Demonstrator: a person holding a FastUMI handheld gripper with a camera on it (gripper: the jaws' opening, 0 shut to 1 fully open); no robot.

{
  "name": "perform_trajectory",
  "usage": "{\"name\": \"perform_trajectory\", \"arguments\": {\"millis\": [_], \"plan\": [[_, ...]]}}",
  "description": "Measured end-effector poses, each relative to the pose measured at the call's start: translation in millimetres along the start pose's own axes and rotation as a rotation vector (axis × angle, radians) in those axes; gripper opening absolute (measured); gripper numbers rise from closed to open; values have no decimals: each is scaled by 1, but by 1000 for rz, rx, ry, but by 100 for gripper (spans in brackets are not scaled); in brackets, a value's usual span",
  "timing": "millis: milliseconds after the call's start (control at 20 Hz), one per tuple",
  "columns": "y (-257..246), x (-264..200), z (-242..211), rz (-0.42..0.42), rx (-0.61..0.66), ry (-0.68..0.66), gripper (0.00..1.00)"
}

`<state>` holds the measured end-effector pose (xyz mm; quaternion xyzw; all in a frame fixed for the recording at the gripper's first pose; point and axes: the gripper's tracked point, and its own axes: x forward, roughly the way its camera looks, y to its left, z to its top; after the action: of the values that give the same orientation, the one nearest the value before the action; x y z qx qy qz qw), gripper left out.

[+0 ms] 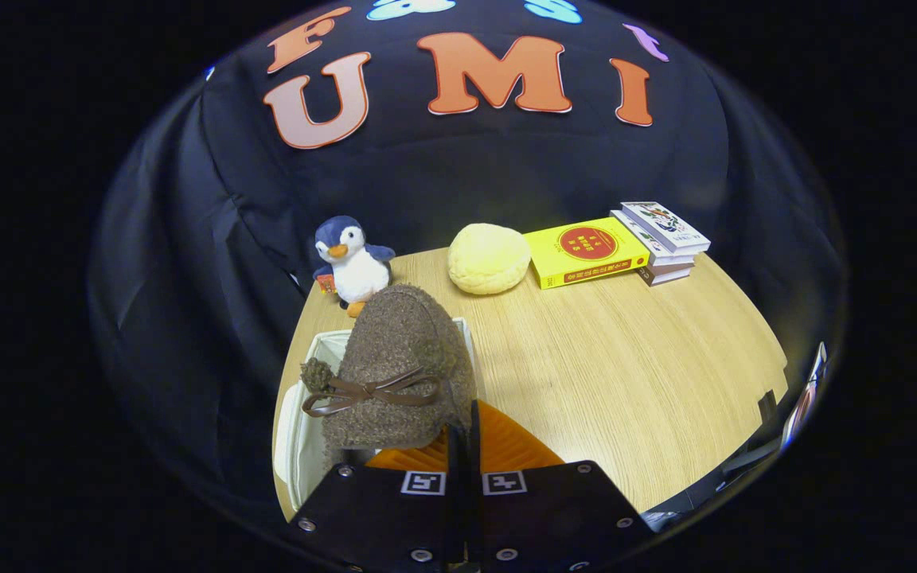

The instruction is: Open the storage box then place both shoes into the box .Put the left shoe in first, then the right shoe, with the right side of both shoes facing outward in a uniform manner.

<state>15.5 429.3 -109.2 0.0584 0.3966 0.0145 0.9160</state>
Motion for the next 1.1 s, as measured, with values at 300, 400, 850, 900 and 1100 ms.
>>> {"name": "perform_trajectory", "arguments": {"millis": [300,400,850,900,1100], "plan": [[8,16,-14,-21,-25,43,3],[13,20,-17,-5,-17,51,7],[14,9,8,8,-43,-36,45],[15,7,10,10,-42,-41,56],[16,-9,30,14,-74,-103,93]]}}
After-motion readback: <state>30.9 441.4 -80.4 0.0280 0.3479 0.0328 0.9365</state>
